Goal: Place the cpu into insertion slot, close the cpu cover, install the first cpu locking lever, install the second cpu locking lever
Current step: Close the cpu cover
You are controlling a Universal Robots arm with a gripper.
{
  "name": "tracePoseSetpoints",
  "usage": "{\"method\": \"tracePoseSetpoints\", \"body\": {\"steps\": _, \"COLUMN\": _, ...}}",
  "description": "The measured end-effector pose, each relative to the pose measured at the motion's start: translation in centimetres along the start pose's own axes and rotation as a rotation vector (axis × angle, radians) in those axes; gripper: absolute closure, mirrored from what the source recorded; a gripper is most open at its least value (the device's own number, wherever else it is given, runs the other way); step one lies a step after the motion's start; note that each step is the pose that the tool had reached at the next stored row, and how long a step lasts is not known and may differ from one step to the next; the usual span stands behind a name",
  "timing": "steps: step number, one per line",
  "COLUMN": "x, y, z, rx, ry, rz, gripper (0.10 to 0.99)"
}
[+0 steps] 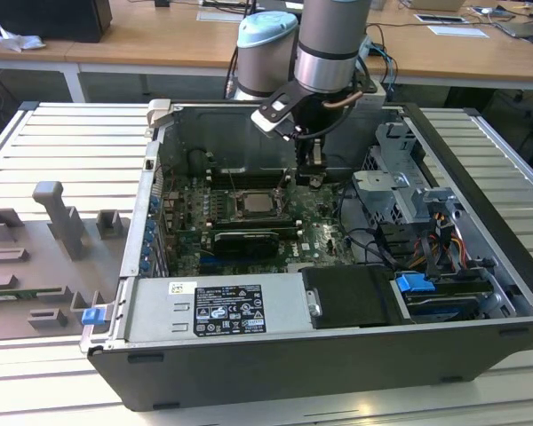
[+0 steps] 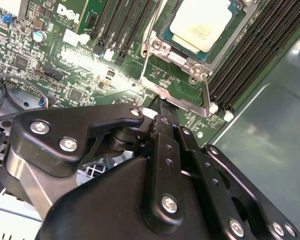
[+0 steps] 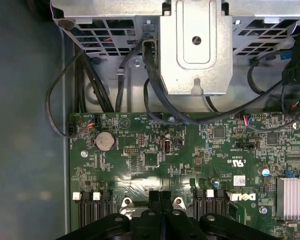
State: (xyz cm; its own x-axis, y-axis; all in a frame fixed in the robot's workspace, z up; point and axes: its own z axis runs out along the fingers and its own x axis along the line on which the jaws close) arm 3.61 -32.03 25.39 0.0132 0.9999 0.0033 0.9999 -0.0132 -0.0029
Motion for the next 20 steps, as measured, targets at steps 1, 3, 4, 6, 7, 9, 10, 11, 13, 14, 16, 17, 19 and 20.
{"method": "tracePoseSetpoints", "body": {"steps": 1, "x": 0.00, "y": -0.03, "z": 0.00, "rx": 0.000, "ry": 0.0001, "rz": 0.000, "gripper": 0.980}}
{"method": "tracePoseSetpoints", "body": {"steps": 3, "x": 0.00, "y": -0.10, "z": 0.00, "rx": 0.000, "ry": 0.0000, "rz": 0.000, "gripper": 0.980}}
{"method": "tracePoseSetpoints", "body": {"steps": 4, "x": 0.00, "y": -0.16, "z": 0.00, "rx": 0.000, "ry": 0.0000, "rz": 0.000, "gripper": 0.980}}
{"method": "tracePoseSetpoints", "body": {"steps": 6, "x": 0.00, "y": -0.27, "z": 0.00, "rx": 0.000, "ry": 0.0000, "rz": 0.000, "gripper": 0.980}}
{"method": "tracePoseSetpoints", "body": {"steps": 7, "x": 0.00, "y": -0.37, "z": 0.00, "rx": 0.000, "ry": 0.0001, "rz": 0.000, "gripper": 0.980}}
{"method": "tracePoseSetpoints", "body": {"steps": 9, "x": -0.01, "y": -0.56, "z": 0.00, "rx": 0.000, "ry": 0.0000, "rz": 0.000, "gripper": 0.980}}
{"method": "tracePoseSetpoints", "body": {"steps": 10, "x": -0.01, "y": -0.64, "z": 0.00, "rx": 0.000, "ry": 0.0000, "rz": 0.000, "gripper": 0.980}}
{"method": "tracePoseSetpoints", "body": {"steps": 11, "x": -0.01, "y": -0.75, "z": 0.00, "rx": 0.000, "ry": 0.0000, "rz": 0.000, "gripper": 0.980}}
{"method": "tracePoseSetpoints", "body": {"steps": 13, "x": -0.01, "y": -0.90, "z": 0.00, "rx": 0.000, "ry": 0.0000, "rz": 0.000, "gripper": 0.980}}
{"method": "tracePoseSetpoints", "body": {"steps": 14, "x": -0.01, "y": -0.98, "z": 0.00, "rx": 0.000, "ry": 0.0000, "rz": 0.000, "gripper": 0.980}}
{"method": "tracePoseSetpoints", "body": {"steps": 16, "x": -0.01, "y": -1.29, "z": 0.01, "rx": 0.000, "ry": 0.0001, "rz": 0.000, "gripper": 0.980}}
{"method": "tracePoseSetpoints", "body": {"steps": 17, "x": -0.02, "y": -1.47, "z": 0.01, "rx": 0.000, "ry": 0.0000, "rz": 0.000, "gripper": 0.980}}
{"method": "tracePoseSetpoints", "body": {"steps": 19, "x": -0.02, "y": -1.68, "z": 0.00, "rx": 0.000, "ry": 0.0000, "rz": 0.000, "gripper": 0.980}}
{"method": "tracePoseSetpoints", "body": {"steps": 20, "x": -0.02, "y": -1.87, "z": 0.01, "rx": 0.000, "ry": 0.0000, "rz": 0.000, "gripper": 0.980}}
